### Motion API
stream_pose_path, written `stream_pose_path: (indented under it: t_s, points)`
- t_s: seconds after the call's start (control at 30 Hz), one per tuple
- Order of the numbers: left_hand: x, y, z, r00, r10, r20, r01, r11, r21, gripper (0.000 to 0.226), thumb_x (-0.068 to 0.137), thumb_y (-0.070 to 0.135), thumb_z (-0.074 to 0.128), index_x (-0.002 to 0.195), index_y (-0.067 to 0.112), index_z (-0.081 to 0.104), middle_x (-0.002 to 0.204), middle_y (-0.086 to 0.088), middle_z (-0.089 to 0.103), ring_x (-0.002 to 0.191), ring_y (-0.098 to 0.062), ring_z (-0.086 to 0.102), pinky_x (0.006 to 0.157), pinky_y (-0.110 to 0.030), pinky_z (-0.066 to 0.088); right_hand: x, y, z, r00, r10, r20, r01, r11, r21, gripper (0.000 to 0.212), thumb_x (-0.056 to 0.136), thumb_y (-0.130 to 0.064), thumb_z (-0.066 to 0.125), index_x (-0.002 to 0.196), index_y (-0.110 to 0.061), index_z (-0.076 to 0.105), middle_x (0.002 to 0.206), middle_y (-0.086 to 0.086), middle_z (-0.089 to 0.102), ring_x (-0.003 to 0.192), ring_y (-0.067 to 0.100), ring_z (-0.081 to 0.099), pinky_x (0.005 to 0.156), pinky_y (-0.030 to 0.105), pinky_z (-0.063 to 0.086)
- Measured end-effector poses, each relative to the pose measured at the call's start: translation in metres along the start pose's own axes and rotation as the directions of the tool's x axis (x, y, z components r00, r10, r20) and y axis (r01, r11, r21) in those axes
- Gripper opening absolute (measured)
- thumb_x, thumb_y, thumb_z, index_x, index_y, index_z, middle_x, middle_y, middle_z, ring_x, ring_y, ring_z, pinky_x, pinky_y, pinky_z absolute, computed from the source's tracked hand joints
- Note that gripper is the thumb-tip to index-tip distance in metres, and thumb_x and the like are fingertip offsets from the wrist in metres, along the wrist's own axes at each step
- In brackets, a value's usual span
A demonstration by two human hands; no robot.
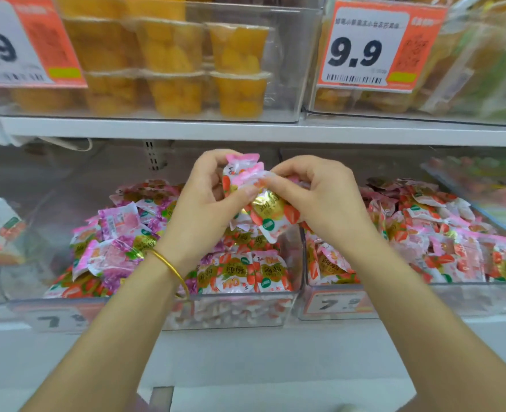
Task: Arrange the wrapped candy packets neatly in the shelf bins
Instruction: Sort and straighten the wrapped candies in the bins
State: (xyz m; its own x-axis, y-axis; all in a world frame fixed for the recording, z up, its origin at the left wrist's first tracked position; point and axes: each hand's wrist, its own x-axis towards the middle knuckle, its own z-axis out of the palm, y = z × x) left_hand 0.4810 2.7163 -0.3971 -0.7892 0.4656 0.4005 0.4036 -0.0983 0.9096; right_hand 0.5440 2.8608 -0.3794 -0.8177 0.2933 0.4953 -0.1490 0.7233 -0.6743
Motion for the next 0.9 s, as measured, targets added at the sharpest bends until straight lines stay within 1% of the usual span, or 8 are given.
stream_pose_path:
  t_s: [0.07, 0.13, 0.2, 0.3, 0.37, 0.47, 0.7, 0.9]
  points:
    - [0.0, -0.007, -0.011, 0.994, -0.081, -0.074, 0.083, 0.996, 0.028, 0.024, 0.086, 0.01, 0.062, 0.105, 0.021, 0.05, 0.101, -0.004, 0.064, 0.09, -0.022, 0.064, 0.075, -0.035, 0.054, 0.003, -0.001, 0.004, 0.997, 0.07, -0.038, -0.069, 0.997, 0.021, 0.013, 0.088, -0.026, 0.062, 0.088, -0.018, 0.073, 0.08, -0.017, 0.065, 0.08, 0.0, 0.06, 0.075, 0.016, 0.047]
    - [0.002, -0.018, -0.021, 0.986, -0.138, -0.091, 0.15, 0.978, 0.143, 0.021, 0.085, 0.013, 0.063, 0.1, 0.019, 0.05, 0.094, -0.008, 0.064, 0.085, -0.026, 0.063, 0.071, -0.034, 0.054, 0.006, 0.0, 0.004, 0.982, 0.184, -0.042, -0.179, 0.978, 0.104, 0.014, 0.089, -0.026, 0.061, 0.09, -0.019, 0.073, 0.086, -0.015, 0.067, 0.087, -0.001, 0.06, 0.077, 0.015, 0.046]
    - [0.002, -0.03, -0.026, 0.977, -0.208, -0.04, 0.21, 0.927, 0.311, 0.024, 0.083, 0.021, 0.068, 0.1, 0.017, 0.051, 0.087, -0.007, 0.06, 0.079, -0.023, 0.06, 0.062, -0.023, 0.048, 0.009, 0.002, 0.004, 0.962, 0.274, 0.005, -0.269, 0.941, 0.206, 0.013, 0.09, -0.025, 0.06, 0.092, -0.021, 0.072, 0.091, -0.015, 0.067, 0.089, -0.003, 0.059, 0.073, 0.014, 0.045]
    - [0.001, -0.041, -0.016, 0.95, -0.308, 0.06, 0.248, 0.854, 0.457, 0.031, 0.08, 0.028, 0.071, 0.101, 0.016, 0.052, 0.09, -0.006, 0.054, 0.079, -0.019, 0.056, 0.065, -0.024, 0.045, 0.011, 0.003, 0.005, 0.938, 0.339, 0.07, -0.344, 0.896, 0.281, 0.02, 0.087, -0.012, 0.055, 0.097, -0.021, 0.07, 0.093, -0.012, 0.065, 0.083, -0.007, 0.055, 0.065, 0.01, 0.041]
    - [0.0, -0.046, -0.003, 0.943, -0.316, 0.107, 0.212, 0.816, 0.537, 0.031, 0.081, 0.029, 0.07, 0.104, 0.017, 0.052, 0.087, -0.011, 0.051, 0.079, -0.02, 0.055, 0.061, -0.024, 0.041, 0.011, 0.004, 0.004, 0.935, 0.346, 0.076, -0.353, 0.893, 0.279, 0.028, 0.084, -0.006, 0.051, 0.099, -0.02, 0.07, 0.091, -0.009, 0.065, 0.074, -0.006, 0.055, 0.061, 0.009, 0.042]
    - [0.002, -0.049, 0.01, 0.946, -0.293, 0.135, 0.16, 0.79, 0.592, 0.03, 0.081, 0.031, 0.069, 0.102, 0.017, 0.053, 0.084, 0.004, 0.05, 0.084, -0.014, 0.052, 0.064, -0.023, 0.038, 0.011, 0.007, 0.001, 0.935, 0.345, 0.075, -0.352, 0.889, 0.292, 0.034, 0.08, 0.0, 0.05, 0.097, -0.02, 0.07, 0.087, 0.001, 0.067, 0.066, 0.002, 0.055, 0.059, 0.018, 0.046]
    - [0.003, -0.055, 0.017, 0.933, -0.262, 0.248, -0.032, 0.624, 0.781, 0.036, 0.077, 0.047, 0.068, 0.097, 0.017, 0.062, 0.088, 0.001, 0.043, 0.087, -0.019, 0.047, 0.071, -0.026, 0.036, 0.007, 0.014, -0.001, 0.952, 0.276, 0.133, -0.305, 0.894, 0.328, 0.034, 0.078, 0.005, 0.061, 0.086, -0.027, 0.069, 0.081, 0.001, 0.066, 0.071, 0.018, 0.056, 0.066, 0.031, 0.045]
    - [0.0, -0.057, 0.009, 0.95, -0.207, 0.233, -0.135, 0.401, 0.906, 0.053, 0.074, 0.068, 0.054, 0.085, 0.018, 0.064, 0.082, 0.001, 0.048, 0.088, -0.019, 0.043, 0.073, -0.031, 0.038, 0.005, 0.011, 0.001, 0.977, 0.18, 0.112, -0.196, 0.97, 0.145, 0.027, 0.083, -0.003, 0.066, 0.101, -0.023, 0.068, 0.098, -0.009, 0.065, 0.084, 0.001, 0.055, 0.078, 0.02, 0.044]
